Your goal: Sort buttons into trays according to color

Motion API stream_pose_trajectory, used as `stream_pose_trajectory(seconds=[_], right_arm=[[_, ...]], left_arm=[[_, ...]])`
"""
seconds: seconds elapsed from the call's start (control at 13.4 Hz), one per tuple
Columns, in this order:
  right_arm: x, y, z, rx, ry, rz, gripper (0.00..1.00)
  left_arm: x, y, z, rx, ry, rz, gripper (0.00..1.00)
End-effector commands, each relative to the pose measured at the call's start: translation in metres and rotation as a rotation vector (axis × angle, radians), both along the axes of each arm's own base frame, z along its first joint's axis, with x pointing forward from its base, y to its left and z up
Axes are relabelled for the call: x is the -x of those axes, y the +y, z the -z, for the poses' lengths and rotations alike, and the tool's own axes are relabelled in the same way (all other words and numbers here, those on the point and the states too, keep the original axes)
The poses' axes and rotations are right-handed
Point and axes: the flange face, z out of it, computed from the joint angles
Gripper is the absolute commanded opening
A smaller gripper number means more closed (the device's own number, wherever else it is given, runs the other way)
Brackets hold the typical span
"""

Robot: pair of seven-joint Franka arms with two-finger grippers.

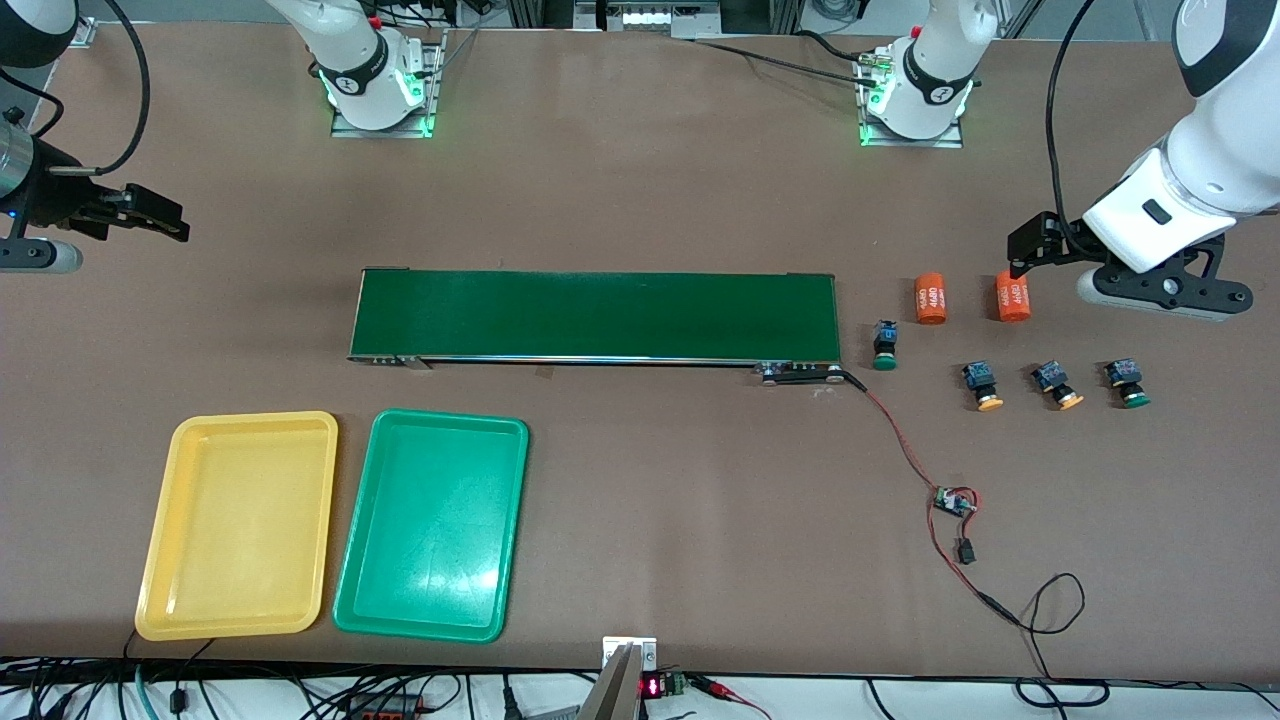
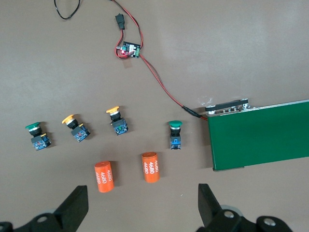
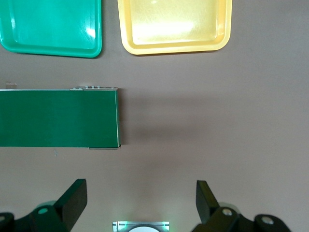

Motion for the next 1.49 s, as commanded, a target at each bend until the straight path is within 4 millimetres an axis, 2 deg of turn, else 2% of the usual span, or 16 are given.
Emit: stream_pose_trajectory(seconds=[0.0, 0.6, 0.89, 0.97, 1.12, 1.34, 1.41], right_arm=[[-0.002, 0.001, -0.005, 0.005, -0.021, 0.011, 1.0], [-0.002, 0.001, -0.004, 0.004, -0.021, 0.011, 1.0], [-0.002, 0.001, -0.003, 0.004, -0.02, 0.011, 1.0], [-0.002, 0.001, -0.003, 0.004, -0.02, 0.011, 1.0], [-0.003, 0.001, -0.003, 0.004, -0.021, 0.011, 1.0], [-0.004, 0.001, -0.004, 0.004, -0.03, 0.011, 1.0], [-0.005, 0.001, -0.005, 0.006, -0.038, 0.009, 1.0]], left_arm=[[-0.005, 0.001, 0.0, -0.022, 0.011, 0.001, 1.0], [-0.008, 0.002, 0.004, -0.04, 0.015, -0.006, 1.0], [-0.015, 0.011, 0.019, -0.03, 0.043, -0.022, 1.0], [-0.023, 0.013, 0.041, -0.033, 0.081, -0.031, 1.0], [-0.026, 0.012, 0.069, -0.045, 0.138, -0.008, 1.0], [-0.013, 0.008, 0.13, -0.063, 0.234, -0.035, 1.0], [-0.001, 0.007, 0.153, -0.07, 0.259, -0.04, 0.98]])
